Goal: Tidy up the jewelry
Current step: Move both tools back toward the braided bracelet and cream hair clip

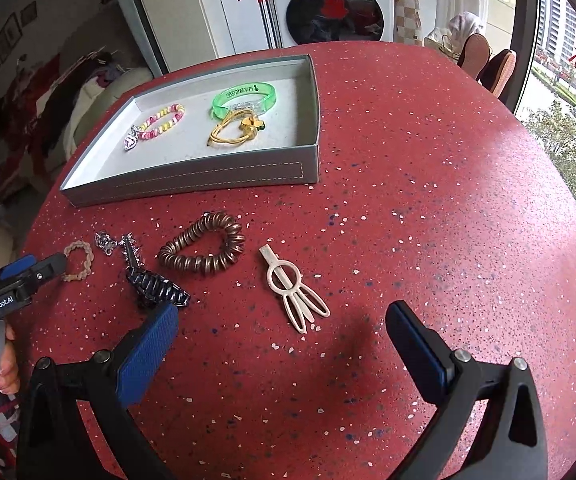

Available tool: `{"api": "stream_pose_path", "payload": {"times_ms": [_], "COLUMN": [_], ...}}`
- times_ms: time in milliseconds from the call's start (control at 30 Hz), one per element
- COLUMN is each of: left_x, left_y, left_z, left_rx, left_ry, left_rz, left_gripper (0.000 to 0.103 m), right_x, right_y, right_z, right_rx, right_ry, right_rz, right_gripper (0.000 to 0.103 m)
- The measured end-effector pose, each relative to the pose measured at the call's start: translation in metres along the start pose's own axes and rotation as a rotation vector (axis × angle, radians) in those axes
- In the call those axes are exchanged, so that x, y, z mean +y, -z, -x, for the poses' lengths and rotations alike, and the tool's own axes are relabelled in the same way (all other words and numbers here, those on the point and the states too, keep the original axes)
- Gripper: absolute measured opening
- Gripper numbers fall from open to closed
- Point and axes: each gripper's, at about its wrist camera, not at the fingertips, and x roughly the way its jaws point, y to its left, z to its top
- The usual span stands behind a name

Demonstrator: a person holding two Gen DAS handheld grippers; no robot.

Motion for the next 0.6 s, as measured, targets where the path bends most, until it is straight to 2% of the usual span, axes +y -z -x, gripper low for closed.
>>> {"api": "stream_pose_path", "payload": {"times_ms": [200,333,433,600], "left_x": [-0.004,-0.008,-0.011,-0.016], "left_y": [0.0,-0.001,-0.001,0.0], "left_z": [-0.003,-0.005,-0.008,-0.01], "left_rx": [0.004,0.005,0.011,0.015], "left_ry": [-0.002,-0.002,0.001,-0.005], "left_rz": [-0.026,-0.036,-0.043,-0.064], "left_gripper": [0.103,0.103,0.103,0.103], "right_x": [0.002,0.005,0.009,0.014], "right_y": [-0.007,-0.013,-0.013,-0.012], "right_z": [-0.004,-0.011,-0.018,-0.017], "right_rx": [-0.003,0.006,0.018,0.005], "right_ry": [0.036,0.046,0.062,0.068], "right_rz": [0.039,0.076,0.11,0.161], "right_gripper": [0.102,0.093,0.079,0.07]}}
